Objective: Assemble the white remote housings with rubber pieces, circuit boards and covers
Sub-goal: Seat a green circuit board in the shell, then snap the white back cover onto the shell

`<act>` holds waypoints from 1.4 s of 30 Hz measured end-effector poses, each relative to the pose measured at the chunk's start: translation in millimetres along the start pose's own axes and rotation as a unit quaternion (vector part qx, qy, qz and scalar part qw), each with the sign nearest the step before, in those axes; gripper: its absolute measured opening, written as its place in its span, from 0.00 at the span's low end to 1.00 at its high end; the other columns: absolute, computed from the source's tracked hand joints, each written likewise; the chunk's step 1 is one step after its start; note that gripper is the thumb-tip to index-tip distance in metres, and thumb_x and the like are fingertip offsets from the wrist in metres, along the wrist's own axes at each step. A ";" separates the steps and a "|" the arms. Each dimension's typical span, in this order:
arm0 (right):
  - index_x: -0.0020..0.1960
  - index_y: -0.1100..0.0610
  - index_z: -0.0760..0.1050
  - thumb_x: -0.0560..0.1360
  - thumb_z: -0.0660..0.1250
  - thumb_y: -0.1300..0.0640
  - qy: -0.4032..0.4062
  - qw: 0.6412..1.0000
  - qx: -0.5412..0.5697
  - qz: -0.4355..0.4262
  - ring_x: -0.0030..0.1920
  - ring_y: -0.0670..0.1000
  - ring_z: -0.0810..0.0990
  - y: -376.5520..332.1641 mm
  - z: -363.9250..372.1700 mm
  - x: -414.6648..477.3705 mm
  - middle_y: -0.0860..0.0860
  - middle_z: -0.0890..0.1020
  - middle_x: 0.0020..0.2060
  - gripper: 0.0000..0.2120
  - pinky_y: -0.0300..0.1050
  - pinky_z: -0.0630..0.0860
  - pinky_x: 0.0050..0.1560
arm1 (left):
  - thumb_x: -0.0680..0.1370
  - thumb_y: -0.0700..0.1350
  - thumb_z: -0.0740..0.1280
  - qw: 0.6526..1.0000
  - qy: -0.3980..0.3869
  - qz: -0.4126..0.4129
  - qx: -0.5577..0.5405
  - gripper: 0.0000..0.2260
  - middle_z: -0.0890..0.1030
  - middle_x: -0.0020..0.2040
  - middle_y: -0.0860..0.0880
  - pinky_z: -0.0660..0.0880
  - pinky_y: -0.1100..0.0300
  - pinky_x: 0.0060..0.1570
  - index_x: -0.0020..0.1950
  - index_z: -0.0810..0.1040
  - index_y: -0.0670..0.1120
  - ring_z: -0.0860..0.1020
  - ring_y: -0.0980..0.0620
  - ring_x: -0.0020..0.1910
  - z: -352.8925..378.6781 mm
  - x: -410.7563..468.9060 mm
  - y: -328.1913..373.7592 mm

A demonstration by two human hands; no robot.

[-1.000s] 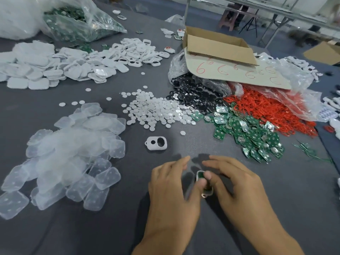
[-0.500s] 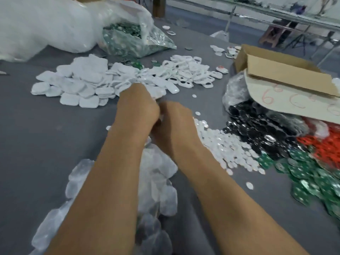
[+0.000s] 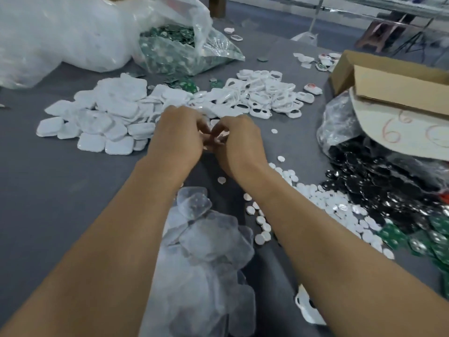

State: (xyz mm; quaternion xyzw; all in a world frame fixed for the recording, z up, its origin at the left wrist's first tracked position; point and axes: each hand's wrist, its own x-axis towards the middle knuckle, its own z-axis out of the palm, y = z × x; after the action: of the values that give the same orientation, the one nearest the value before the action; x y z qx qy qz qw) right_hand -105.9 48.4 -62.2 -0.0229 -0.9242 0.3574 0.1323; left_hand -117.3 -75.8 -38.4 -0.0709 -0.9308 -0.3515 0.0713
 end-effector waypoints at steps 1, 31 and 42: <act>0.46 0.54 0.81 0.68 0.76 0.61 -0.006 1.000 0.019 0.009 0.40 0.51 0.80 1.4 -3.8 -1.1 0.52 0.79 0.46 0.08 0.42 0.75 0.40 | 0.72 0.41 0.78 1.000 -0.002 0.005 -0.002 0.09 0.80 0.41 0.49 0.68 0.72 0.29 0.40 0.82 0.54 0.78 0.60 0.33 -1.0 -2.3 1.7; 0.63 0.46 0.81 0.72 0.77 0.58 -0.029 0.900 0.396 0.181 0.45 0.52 0.78 29.3 -229.5 -362.1 0.56 0.81 0.40 0.21 0.41 0.75 0.51 | 0.64 0.39 0.79 0.625 -0.387 -0.174 -0.655 0.17 0.85 0.40 0.49 0.80 0.67 0.40 0.51 0.88 0.45 0.84 0.57 0.39 19.9 -314.8 117.3; 0.63 0.45 0.80 0.65 0.81 0.57 0.077 0.972 0.163 0.152 0.46 0.51 0.84 55.1 -234.1 -401.6 0.44 0.80 0.47 0.28 0.36 0.79 0.51 | 0.73 0.40 0.79 0.777 -0.332 -0.053 -0.532 0.10 0.87 0.51 0.44 0.82 0.57 0.50 0.52 0.86 0.50 0.85 0.46 0.54 52.9 -347.0 132.5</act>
State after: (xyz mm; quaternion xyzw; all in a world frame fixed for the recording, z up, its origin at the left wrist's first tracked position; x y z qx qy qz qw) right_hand 339.5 187.5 -24.5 -0.1691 -0.8264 0.5160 0.1490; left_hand 242.5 29.4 -55.7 -0.1607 -0.5639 -0.7486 -0.3095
